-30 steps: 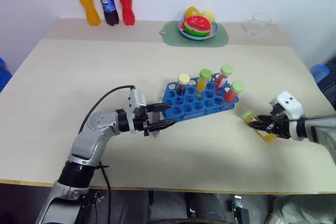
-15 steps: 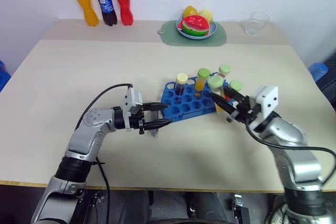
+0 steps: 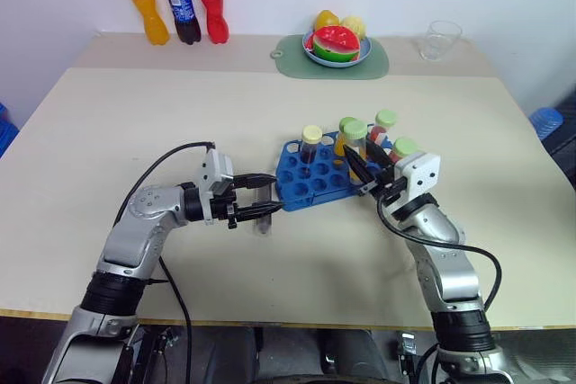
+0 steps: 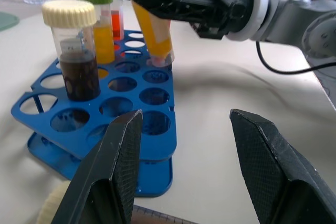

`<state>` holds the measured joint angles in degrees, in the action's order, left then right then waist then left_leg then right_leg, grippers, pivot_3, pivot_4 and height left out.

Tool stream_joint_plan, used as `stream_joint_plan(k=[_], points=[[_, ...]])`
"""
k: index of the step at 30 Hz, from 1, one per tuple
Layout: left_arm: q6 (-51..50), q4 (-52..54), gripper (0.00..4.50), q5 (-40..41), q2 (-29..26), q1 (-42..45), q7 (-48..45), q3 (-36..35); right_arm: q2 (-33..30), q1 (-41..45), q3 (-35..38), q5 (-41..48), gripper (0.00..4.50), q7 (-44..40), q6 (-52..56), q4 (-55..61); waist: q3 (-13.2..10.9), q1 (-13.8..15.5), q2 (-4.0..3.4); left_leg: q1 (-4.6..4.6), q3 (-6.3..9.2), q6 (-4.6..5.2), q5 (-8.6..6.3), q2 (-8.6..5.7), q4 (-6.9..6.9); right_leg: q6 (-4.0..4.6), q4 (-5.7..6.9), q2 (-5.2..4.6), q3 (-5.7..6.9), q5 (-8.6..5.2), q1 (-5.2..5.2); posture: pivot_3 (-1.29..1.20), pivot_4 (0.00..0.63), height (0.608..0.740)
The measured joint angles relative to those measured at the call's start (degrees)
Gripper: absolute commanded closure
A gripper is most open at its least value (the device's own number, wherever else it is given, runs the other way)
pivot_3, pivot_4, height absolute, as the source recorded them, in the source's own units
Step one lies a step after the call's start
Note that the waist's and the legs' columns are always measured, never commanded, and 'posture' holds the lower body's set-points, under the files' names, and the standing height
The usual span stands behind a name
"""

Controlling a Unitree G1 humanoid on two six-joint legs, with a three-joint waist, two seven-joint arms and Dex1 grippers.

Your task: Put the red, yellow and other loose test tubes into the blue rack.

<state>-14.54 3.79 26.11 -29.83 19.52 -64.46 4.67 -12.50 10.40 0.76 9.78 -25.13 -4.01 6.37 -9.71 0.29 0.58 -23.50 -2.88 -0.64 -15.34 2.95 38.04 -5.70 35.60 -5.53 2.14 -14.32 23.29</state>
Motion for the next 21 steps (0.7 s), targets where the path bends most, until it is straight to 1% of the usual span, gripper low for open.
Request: stream_joint_plan(k=[6,11,14,15,16,17,18,20,21], points=[[-0.18,0.61,1.76,0.22,-0.65,-0.75,0.49,-0.29,2.17,1.77,-0.37,-0.16,3.69,0.73,-5.42,-6.08,0.00,-0.25,-0.01,0.03,0.00,0.00,0.00,0.00,0.00,0.00,0.09,0.00,0.00,0.00,0.01,0.00,0.150,0.740],[-0.25,0.87,1.76,0.41,-0.70,-0.91,0.94,-0.98,3.13,1.93,-0.95,-0.72,3.69,1.00,-10.27,-10.25,0.00,-1.04,-0.01,0.10,0.01,-0.02,0.02,0.00,0.01,0.00,0.25,-0.01,-0.03,0.00,0.00,0.00,0.150,0.740],[-0.40,0.87,1.76,0.64,-0.70,-0.94,1.07,-1.18,3.24,1.72,-0.96,0.65,3.69,-0.52,-11.52,-11.42,0.00,-1.08,-0.01,0.13,0.01,-0.03,0.02,0.00,0.01,-0.01,0.37,-0.01,-0.04,0.00,0.02,0.00,0.150,0.740],[-0.52,0.87,1.76,0.70,-0.70,-0.94,1.13,-1.26,3.17,1.65,-0.89,1.08,2.66,-1.12,-11.60,-11.47,0.00,-1.07,-0.01,0.14,0.02,-0.03,0.02,0.00,0.01,-0.01,0.38,-0.01,-0.04,0.00,0.02,0.00,0.150,0.740],[-0.90,0.87,1.76,0.82,-0.70,-0.95,1.22,-1.34,3.08,1.47,-0.80,1.56,2.30,-1.63,-11.68,-11.58,0.00,-1.08,-0.01,0.14,0.02,-0.02,0.02,0.00,0.01,-0.01,0.40,0.00,-0.04,0.00,0.03,0.00,0.150,0.740],[-1.38,0.87,1.76,1.20,-0.68,-1.00,1.37,-1.50,2.69,1.04,-0.80,1.66,1.72,-2.02,-11.88,-11.65,0.00,-1.08,-0.01,0.13,0.02,-0.03,0.02,0.00,0.01,-0.02,0.42,0.00,-0.04,0.00,0.05,0.00,0.150,0.740],[-1.90,0.92,1.76,1.85,-0.65,-1.09,1.57,-1.77,2.44,0.44,-0.96,1.20,1.30,-2.16,-12.32,-11.66,-0.01,-1.08,-0.01,0.13,0.02,-0.02,0.01,0.01,0.01,-0.03,0.43,0.00,-0.04,0.00,0.07,0.00,0.150,0.740],[-4.06,1.49,1.76,3.63,-0.58,-1.17,2.41,-3.10,1.65,-0.67,-1.14,-0.75,0.30,-1.74,-13.08,-11.18,-0.03,-1.08,-0.04,0.11,0.03,-0.03,0.01,0.01,0.00,-0.05,0.45,-0.01,-0.04,0.01,0.11,0.00,0.150,0.740],[-5.51,2.16,1.76,4.94,-0.60,-1.20,3.20,-4.11,0.48,-1.24,-1.17,-1.81,0.30,-1.67,-13.06,-10.44,-0.03,-1.07,-0.04,0.10,0.02,-0.02,0.02,0.01,0.00,-0.06,0.45,-0.01,-0.05,0.02,0.11,0.00,0.150,0.740]])
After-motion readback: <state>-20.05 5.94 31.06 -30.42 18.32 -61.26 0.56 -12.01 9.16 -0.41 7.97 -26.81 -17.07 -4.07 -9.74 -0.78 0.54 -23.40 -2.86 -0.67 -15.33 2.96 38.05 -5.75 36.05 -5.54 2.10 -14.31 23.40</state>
